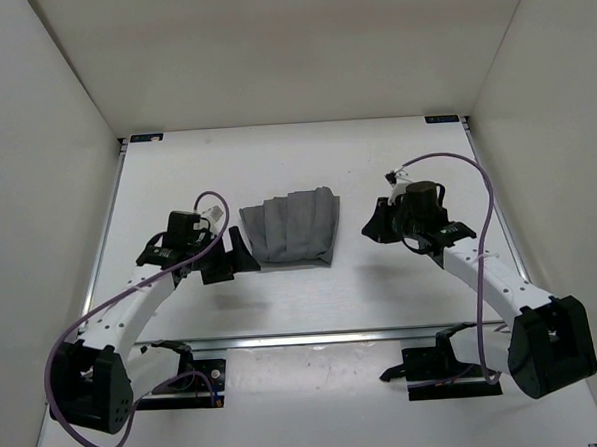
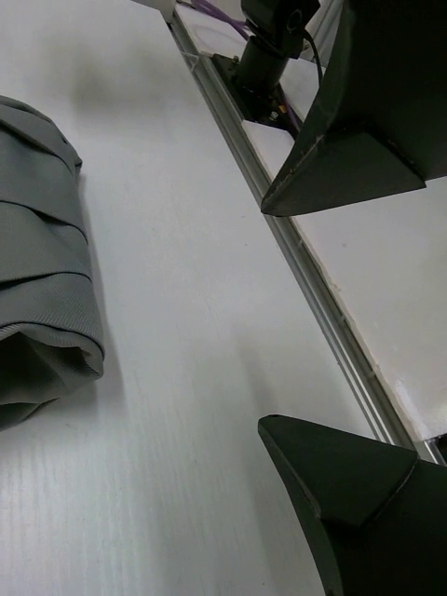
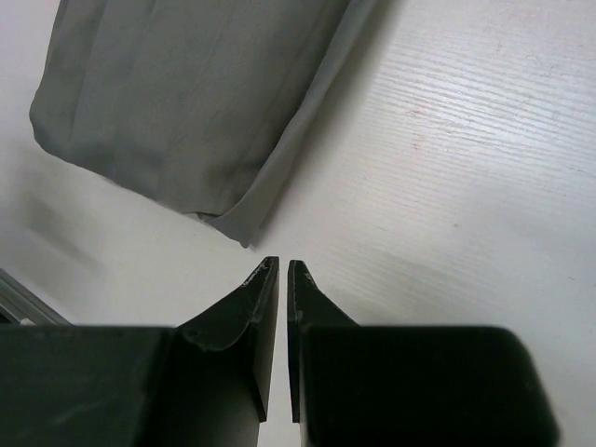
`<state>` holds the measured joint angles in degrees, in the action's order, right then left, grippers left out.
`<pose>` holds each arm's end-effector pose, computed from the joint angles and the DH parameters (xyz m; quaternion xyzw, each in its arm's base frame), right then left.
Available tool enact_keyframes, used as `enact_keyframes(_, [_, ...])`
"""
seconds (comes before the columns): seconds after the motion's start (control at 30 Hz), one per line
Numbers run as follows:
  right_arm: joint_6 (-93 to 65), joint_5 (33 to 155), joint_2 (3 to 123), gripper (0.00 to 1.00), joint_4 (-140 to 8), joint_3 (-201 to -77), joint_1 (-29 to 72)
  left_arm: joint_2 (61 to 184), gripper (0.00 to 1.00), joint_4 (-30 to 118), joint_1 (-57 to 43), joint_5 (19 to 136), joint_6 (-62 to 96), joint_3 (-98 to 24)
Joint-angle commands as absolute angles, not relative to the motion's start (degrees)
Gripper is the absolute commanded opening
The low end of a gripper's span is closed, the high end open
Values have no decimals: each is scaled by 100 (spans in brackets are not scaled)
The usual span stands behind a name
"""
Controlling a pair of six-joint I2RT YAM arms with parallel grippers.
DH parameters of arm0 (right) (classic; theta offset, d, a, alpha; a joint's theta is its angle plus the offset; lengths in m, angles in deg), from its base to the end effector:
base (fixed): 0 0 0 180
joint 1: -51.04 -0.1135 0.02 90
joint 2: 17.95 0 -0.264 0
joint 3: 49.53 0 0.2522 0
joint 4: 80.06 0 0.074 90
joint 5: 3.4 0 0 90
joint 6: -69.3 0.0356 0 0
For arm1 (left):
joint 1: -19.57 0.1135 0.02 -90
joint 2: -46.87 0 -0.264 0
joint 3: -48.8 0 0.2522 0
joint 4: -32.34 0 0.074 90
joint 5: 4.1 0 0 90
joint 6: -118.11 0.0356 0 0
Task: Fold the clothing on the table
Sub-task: Fold the skirt
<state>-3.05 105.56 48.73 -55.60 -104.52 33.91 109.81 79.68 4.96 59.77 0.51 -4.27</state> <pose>0.2349 0.0845 0.2413 -0.0706 0.8798 0.2736 0.3823 0.1951 -0.0671 0.2163 -0.0423 0.9357 -0.3013 0.1784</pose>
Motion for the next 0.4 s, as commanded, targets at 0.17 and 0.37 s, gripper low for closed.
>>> enact_keyframes(0.17, [-295, 10805, 4551, 8, -5962, -10266, 3628, 10480, 99, 7897, 604, 6138, 174, -627])
enact_keyframes(0.37, [-268, 10892, 4525, 7, -6006, -10231, 3654, 10251, 99, 7810, 463, 6471, 253, -574])
